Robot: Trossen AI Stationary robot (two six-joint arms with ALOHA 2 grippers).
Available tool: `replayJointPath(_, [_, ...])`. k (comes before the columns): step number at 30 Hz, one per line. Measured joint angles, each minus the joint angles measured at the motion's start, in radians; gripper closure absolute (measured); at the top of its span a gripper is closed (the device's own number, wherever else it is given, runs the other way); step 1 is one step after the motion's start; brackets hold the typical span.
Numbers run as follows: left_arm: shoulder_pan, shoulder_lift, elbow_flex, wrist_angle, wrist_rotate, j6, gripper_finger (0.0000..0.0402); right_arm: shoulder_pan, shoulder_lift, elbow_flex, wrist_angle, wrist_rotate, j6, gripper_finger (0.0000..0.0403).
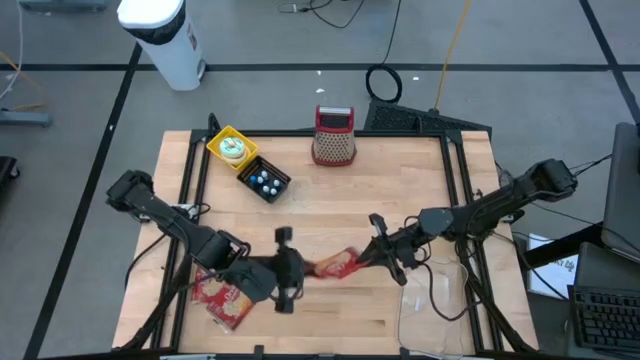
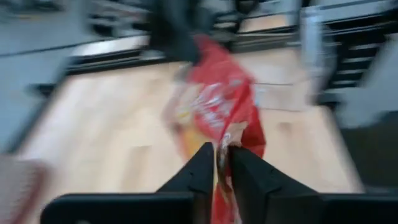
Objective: Pick & Place Food Item
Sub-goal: Put the top red popcorn bag into the transparent bin
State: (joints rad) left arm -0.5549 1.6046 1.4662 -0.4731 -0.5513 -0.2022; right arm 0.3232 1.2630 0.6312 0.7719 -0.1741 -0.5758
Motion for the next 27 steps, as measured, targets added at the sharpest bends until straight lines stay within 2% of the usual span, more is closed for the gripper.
replayJointPath(4, [-0.003, -0.035, 0.001, -0.069, -0.19, -0.01, 0.0304, 0.03, -0.079, 0.0, -0.087, 0.076, 0.014, 0.0393])
replayJointPath(7, [-0.001, -0.071, 0.001, -0.121, -0.25, 0.003, 0.0267, 0.075, -0.144, 0.002, -0.198, 0.125, 0.018, 0.0393])
replayJointPath(11, [0.014, -0.101, 0.002, -0.129, -0.254, 0.059, 0.0233, 0.151, -0.216, 0.002, -0.344, 0.139, 0.022, 0.0393])
replayJointPath(15, [0.047, -0.101, 0.002, -0.142, -0.25, 0.093, 0.0216, 0.234, -0.293, 0.002, -0.446, 0.141, 0.076, 0.0394])
replayJointPath(18, [0.084, -0.094, 0.002, -0.168, -0.243, 0.076, 0.0211, 0.305, -0.37, 0.002, -0.529, 0.086, 0.169, 0.0394])
replayJointPath(24, [0.16, -0.073, 0.0, -0.227, -0.236, -0.016, 0.021, 0.505, -0.5, 0.002, -0.821, 0.085, 0.245, 0.0394])
replayJointPath(27, [0.189, -0.059, 0.0, -0.242, -0.211, -0.042, 0.021, 0.603, -0.569, 0.002, -0.924, 0.066, 0.333, 0.0393])
